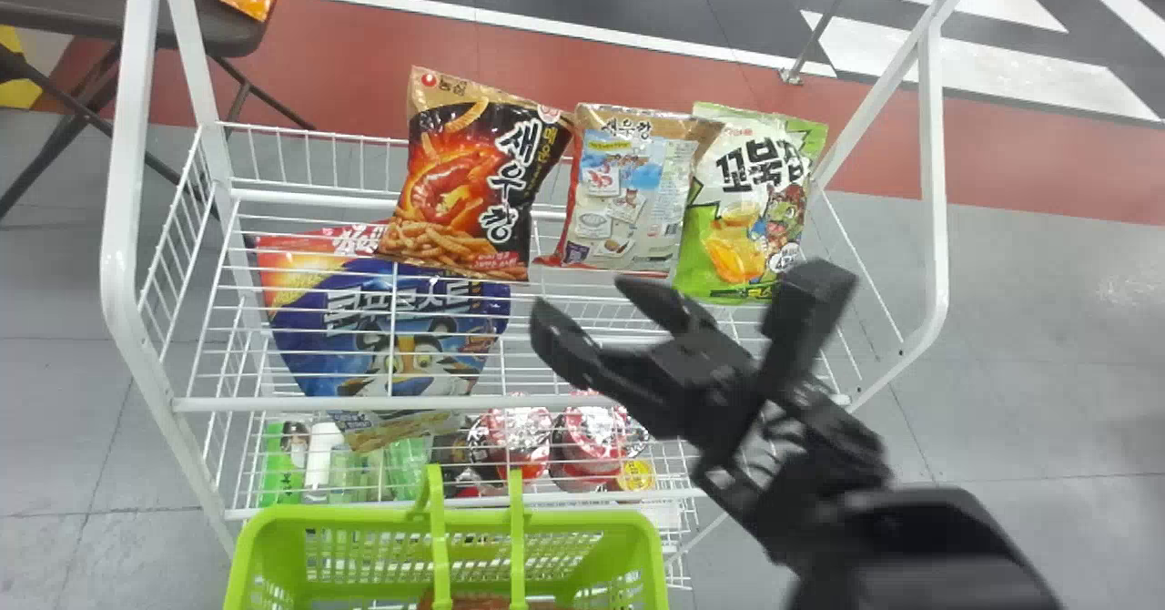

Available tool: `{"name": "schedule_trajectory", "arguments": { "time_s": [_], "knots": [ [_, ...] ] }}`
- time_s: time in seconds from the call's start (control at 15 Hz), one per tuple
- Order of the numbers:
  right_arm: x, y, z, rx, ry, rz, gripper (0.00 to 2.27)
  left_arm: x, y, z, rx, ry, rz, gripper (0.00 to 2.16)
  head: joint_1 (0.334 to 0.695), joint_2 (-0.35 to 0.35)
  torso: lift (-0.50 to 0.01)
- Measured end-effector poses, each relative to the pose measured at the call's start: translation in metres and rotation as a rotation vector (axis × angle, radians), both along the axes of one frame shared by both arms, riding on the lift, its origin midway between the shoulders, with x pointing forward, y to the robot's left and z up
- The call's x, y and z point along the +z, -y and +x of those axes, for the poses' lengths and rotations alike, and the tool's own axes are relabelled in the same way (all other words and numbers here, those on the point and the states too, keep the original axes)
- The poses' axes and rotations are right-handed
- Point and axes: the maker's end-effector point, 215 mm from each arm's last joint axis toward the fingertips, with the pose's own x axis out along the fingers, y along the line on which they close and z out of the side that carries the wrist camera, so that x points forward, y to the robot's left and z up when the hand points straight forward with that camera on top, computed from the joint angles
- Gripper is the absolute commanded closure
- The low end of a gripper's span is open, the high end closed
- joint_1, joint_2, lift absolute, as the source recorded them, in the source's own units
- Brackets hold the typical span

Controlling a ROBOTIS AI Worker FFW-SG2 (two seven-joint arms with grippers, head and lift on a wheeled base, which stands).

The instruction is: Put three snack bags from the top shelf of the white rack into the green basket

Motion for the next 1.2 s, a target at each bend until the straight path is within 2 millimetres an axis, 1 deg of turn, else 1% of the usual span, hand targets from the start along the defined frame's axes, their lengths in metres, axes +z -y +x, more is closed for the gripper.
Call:
{"name": "schedule_trajectory", "arguments": {
  "time_s": [0.07, 0.13, 0.27, 0.33, 0.4, 0.47, 0.53, 0.6, 0.67, 0.73, 0.8, 0.87, 0.93, 1.0, 1.07, 1.2],
  "knots": [
    [-0.001, -0.015, 0.025, -0.018, 0.046, -0.033, 0.08, -0.001, -0.001, -0.001, -0.004, -0.007, -0.003, 2.15, 0.695, -0.35, 0.0],
    [-0.006, -0.03, 0.047, -0.037, 0.078, -0.065, 0.08, -0.001, -0.002, -0.001, -0.005, -0.013, -0.007, 2.15, 0.695, -0.313, 0.0],
    [-0.017, -0.057, 0.08, -0.059, 0.124, -0.12, 0.09, -0.003, -0.005, -0.002, -0.004, -0.026, -0.012, 2.15, 0.695, -0.25, 0.0],
    [-0.025, -0.063, 0.093, -0.07, 0.134, -0.151, 0.09, -0.003, -0.007, -0.001, -0.002, -0.031, -0.016, 2.15, 0.695, -0.223, 0.0],
    [-0.034, -0.065, 0.108, -0.096, 0.139, -0.188, 0.1, -0.004, -0.009, 0.0, 0.0, -0.037, -0.02, 2.15, 0.695, -0.199, 0.0],
    [-0.042, -0.063, 0.121, -0.124, 0.142, -0.217, 0.1, -0.004, -0.01, 0.001, -0.001, -0.044, -0.024, 2.15, 0.695, -0.194, 0.0],
    [-0.047, -0.06, 0.131, -0.149, 0.139, -0.235, 0.29, -0.005, -0.012, 0.003, -0.004, -0.051, -0.027, 2.15, 0.695, -0.193, 0.0],
    [-0.05, -0.057, 0.14, -0.166, 0.134, -0.248, 0.8, -0.005, -0.013, 0.006, -0.01, -0.055, -0.03, 2.15, 0.695, -0.193, 0.0],
    [-0.053, -0.055, 0.147, -0.167, 0.119, -0.256, 1.72, -0.004, -0.014, 0.008, -0.014, -0.059, -0.037, 2.15, 0.695, -0.193, 0.0],
    [-0.06, -0.056, 0.153, -0.148, 0.084, -0.261, 2.13, -0.005, -0.014, 0.01, -0.016, -0.063, -0.041, 2.15, 0.695, -0.19, 0.0],
    [-0.068, -0.058, 0.155, -0.126, 0.047, -0.262, 2.17, -0.005, -0.015, 0.011, -0.016, -0.065, -0.042, 2.15, 0.695, -0.186, 0.0],
    [-0.074, -0.063, 0.152, -0.1, 0.02, -0.254, 2.19, -0.006, -0.015, 0.012, -0.015, -0.066, -0.042, 2.15, 0.695, -0.176, 0.0],
    [-0.075, -0.068, 0.145, -0.081, 0.015, -0.241, 2.19, -0.006, -0.015, 0.013, -0.014, -0.065, -0.041, 2.15, 0.695, -0.17, 0.0],
    [-0.072, -0.071, 0.139, -0.074, 0.022, -0.23, 2.19, -0.006, -0.016, 0.014, -0.013, -0.064, -0.04, 2.15, 0.695, -0.166, 0.0],
    [-0.065, -0.075, 0.13, -0.065, 0.038, -0.214, 2.19, -0.006, -0.016, 0.014, -0.012, -0.064, -0.039, 2.15, 0.695, -0.159, 0.0],
    [-0.046, -0.078, 0.113, -0.062, 0.073, -0.187, 2.19, -0.007, -0.016, 0.015, -0.016, -0.065, -0.031, 2.15, 0.695, -0.157, 0.0]
  ]
}}
